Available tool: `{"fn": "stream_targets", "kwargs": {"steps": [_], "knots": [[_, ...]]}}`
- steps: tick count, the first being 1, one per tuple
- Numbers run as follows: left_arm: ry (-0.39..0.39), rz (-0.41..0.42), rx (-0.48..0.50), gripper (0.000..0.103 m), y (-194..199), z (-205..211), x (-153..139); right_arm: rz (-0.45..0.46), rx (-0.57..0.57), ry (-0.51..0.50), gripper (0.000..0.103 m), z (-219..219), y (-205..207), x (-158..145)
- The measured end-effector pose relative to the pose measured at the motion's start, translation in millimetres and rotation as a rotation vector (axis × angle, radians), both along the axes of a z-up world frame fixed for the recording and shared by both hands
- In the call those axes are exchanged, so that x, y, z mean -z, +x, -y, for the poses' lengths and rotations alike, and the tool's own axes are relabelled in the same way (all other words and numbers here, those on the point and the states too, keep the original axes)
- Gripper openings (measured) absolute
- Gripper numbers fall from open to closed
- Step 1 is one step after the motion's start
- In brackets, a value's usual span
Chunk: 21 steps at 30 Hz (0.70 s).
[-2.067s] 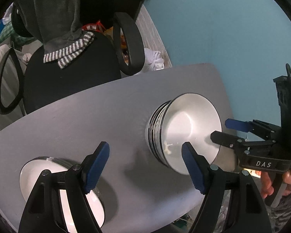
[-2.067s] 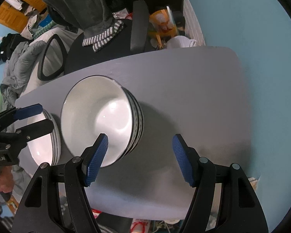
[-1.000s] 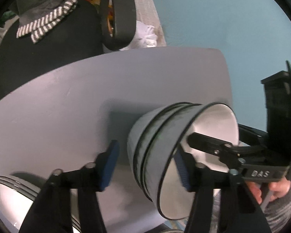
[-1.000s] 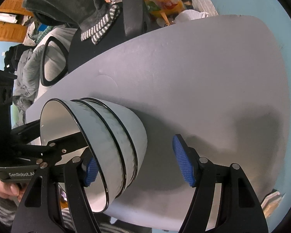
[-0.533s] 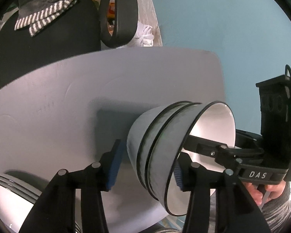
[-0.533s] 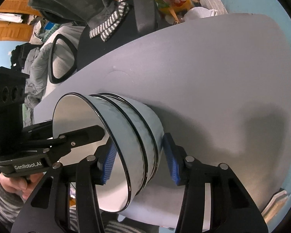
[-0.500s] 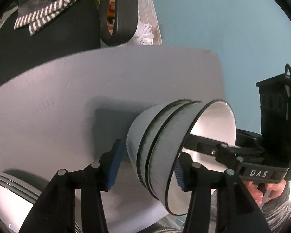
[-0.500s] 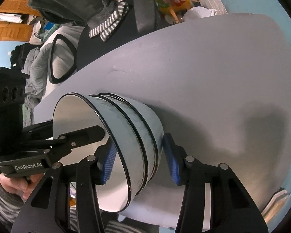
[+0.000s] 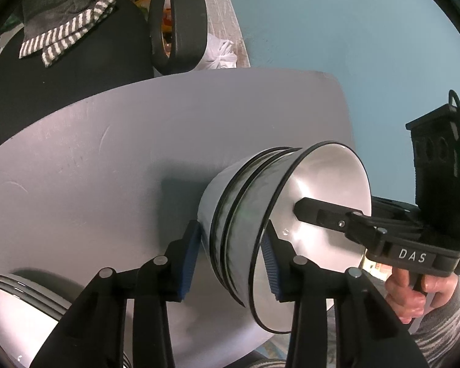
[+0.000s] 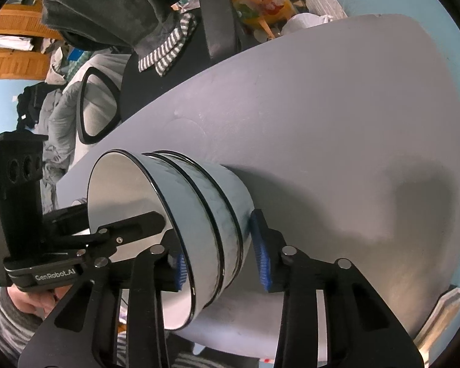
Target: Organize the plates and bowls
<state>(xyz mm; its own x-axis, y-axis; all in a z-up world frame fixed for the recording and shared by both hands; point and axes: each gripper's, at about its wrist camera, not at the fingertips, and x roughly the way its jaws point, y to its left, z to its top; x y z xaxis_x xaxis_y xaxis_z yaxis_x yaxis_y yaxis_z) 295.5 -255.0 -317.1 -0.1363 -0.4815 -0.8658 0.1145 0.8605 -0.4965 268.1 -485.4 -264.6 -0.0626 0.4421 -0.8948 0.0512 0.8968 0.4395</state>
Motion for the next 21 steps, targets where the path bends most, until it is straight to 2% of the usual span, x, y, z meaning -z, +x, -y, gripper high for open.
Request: {"fn": "stream_targets", "kwargs": {"steps": [13,21], "knots": [[0.027,-0.021,0.001,0.039,-10,-13,-3,-0.028,0.003,0.025,0.031,-15,-11,4],[0.039,-0.003,-0.009,0.038,-13,-22,-15,-0.034,-0.005,0.039,0.031,-28,-10,2]]}}
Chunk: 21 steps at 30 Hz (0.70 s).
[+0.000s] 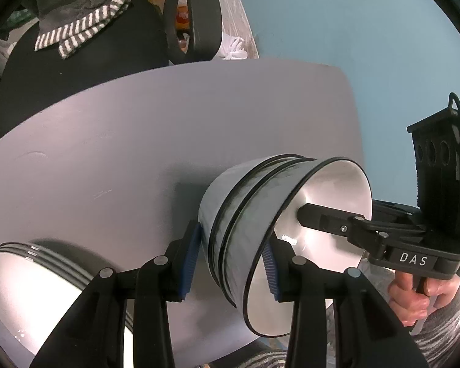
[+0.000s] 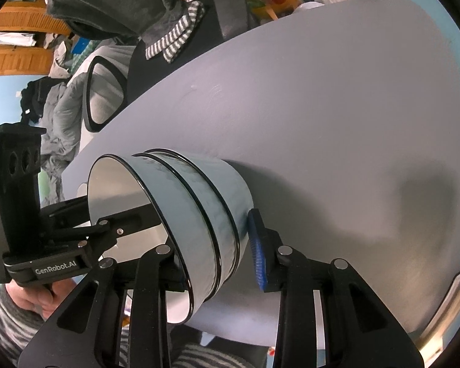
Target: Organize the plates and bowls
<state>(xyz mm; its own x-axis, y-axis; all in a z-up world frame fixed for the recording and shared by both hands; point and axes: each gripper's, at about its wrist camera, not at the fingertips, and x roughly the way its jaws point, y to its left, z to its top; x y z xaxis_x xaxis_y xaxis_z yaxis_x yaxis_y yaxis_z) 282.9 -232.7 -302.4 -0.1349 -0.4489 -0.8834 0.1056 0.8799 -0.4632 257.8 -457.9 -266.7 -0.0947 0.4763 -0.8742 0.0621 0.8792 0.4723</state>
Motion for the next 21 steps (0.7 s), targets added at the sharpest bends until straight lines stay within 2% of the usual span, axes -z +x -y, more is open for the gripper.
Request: {"fn": "stream_targets", "kwargs": {"steps": [10,21], "knots": [[0.023,0.029,-0.012,0.038,-2,-17,-23,0.011,-0.013,0.021,0.031,-17,1,-10],[0.050,0.021,-0.030,0.038,-5,-27,-27,-0.010,-0.032,0.026,0.031,-39,-3,-7]]}}
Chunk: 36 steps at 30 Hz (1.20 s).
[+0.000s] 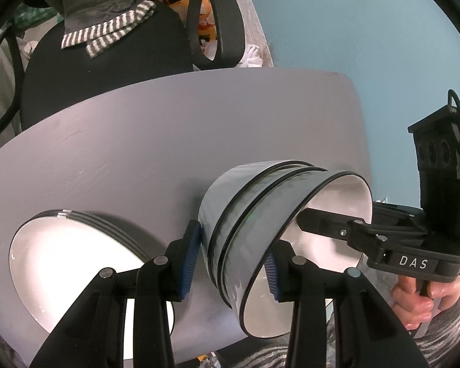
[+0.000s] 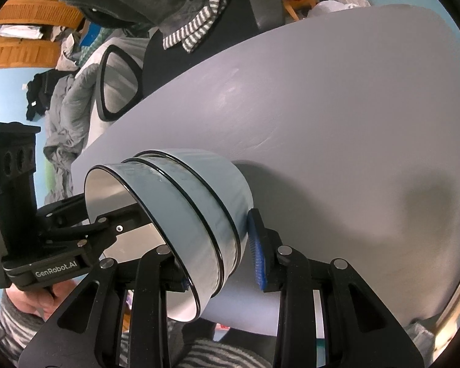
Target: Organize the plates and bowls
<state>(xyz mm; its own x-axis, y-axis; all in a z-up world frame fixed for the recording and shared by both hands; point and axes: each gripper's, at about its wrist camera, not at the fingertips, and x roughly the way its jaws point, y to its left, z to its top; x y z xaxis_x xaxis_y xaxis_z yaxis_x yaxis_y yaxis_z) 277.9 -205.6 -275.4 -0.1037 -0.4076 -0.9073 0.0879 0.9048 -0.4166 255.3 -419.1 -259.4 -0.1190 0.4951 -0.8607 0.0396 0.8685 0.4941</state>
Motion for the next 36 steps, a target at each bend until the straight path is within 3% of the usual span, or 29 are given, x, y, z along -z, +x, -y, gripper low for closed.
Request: {"fn": "stream_targets", "kwargs": {"steps": [19,27,36], "knots": [[0.025,0.039,-0.057,0.039,-11,-41,-37,0.024,-0.064,-0.004,0.031,-58,-2,-25],[0.042,0.057,-0.101,0.039,-31,-81,-48,0.034,-0.110,0.000,0.031,-97,-9,-35],[0.059,0.042,-0.159,0.039,-60,-136,-40,0.013,-0.175,0.008,0.031,-151,-17,-25]]}}
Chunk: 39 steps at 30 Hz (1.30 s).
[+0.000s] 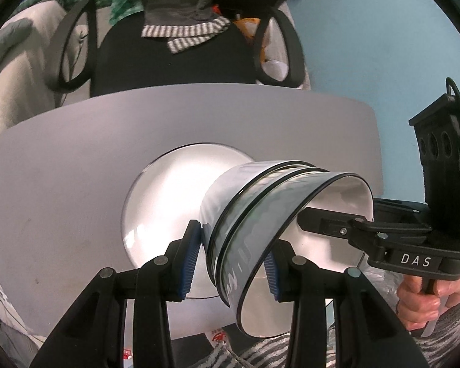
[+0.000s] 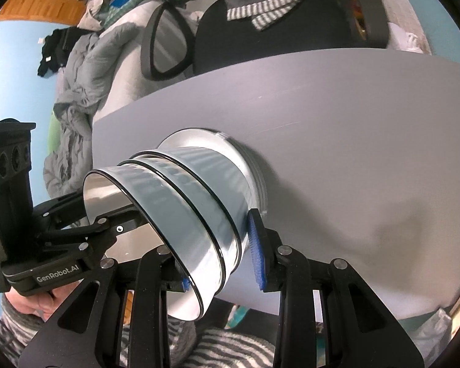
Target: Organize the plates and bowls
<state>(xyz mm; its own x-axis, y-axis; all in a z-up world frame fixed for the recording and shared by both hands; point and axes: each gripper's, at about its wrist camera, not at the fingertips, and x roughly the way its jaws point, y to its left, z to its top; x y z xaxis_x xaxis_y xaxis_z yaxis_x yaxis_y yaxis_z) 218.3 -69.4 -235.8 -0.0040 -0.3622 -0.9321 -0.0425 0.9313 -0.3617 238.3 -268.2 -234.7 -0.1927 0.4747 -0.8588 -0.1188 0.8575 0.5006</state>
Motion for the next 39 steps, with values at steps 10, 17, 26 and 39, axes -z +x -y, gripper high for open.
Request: {"fn": "stream_targets", "kwargs": {"steps": [10,17,26,39], "knots": [[0.013,-0.039,-0.024,0.039,-15,-37,26,-0.034,-0.039,-0.012,0.031,-42,-3,23],[-0.003,-0.049,-0.014,0.039,-23,-35,36,-0.049,-0.040,-0.043,0.031,-44,-11,26],[-0.022,-0.061,0.013,0.039,-22,-30,47,-0.032,-0.047,-0.082,0.031,-38,-11,23],[-0.007,-0.058,0.003,0.040,-23,-25,56,-0.058,-0.031,-0.106,0.030,-37,-16,27]]}}
